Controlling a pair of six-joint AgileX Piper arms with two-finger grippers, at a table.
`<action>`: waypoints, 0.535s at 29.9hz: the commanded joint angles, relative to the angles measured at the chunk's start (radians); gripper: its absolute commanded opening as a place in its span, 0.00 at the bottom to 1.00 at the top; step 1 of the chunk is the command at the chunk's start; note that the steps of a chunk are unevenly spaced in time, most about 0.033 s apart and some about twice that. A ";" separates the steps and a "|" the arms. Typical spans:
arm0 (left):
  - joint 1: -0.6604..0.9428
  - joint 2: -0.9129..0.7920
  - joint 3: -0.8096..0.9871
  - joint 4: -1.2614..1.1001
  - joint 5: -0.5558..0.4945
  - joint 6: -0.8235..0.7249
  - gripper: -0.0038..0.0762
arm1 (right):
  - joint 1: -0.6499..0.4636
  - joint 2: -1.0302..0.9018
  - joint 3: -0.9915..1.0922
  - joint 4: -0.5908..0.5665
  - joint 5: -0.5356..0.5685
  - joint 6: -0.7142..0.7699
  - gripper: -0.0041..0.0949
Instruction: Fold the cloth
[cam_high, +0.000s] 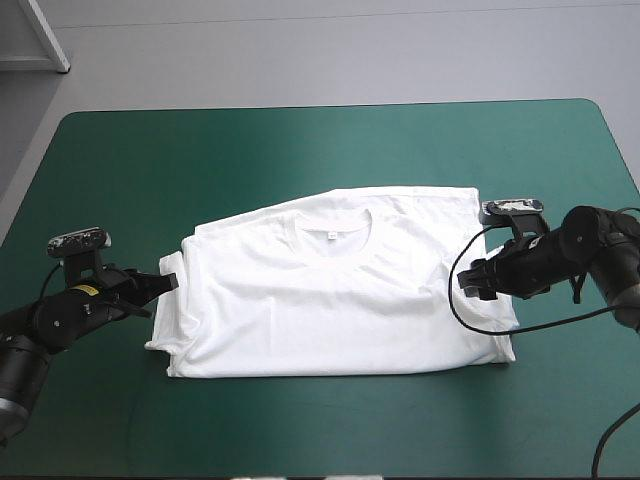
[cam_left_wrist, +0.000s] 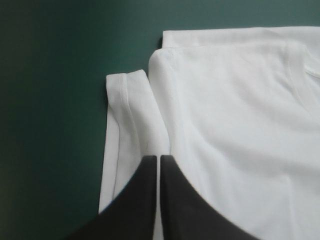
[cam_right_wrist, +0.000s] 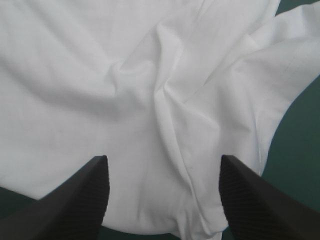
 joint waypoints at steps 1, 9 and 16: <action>0.002 -0.019 -0.034 -0.013 -0.006 0.023 0.07 | 0.002 -0.031 -0.051 0.021 -0.004 -0.006 0.65; 0.005 -0.019 -0.037 -0.011 -0.016 0.190 0.23 | 0.002 -0.031 -0.063 0.024 0.037 -0.006 0.65; 0.007 -0.012 -0.037 0.104 -0.022 0.058 0.76 | 0.002 -0.031 -0.063 0.030 0.057 -0.006 0.64</action>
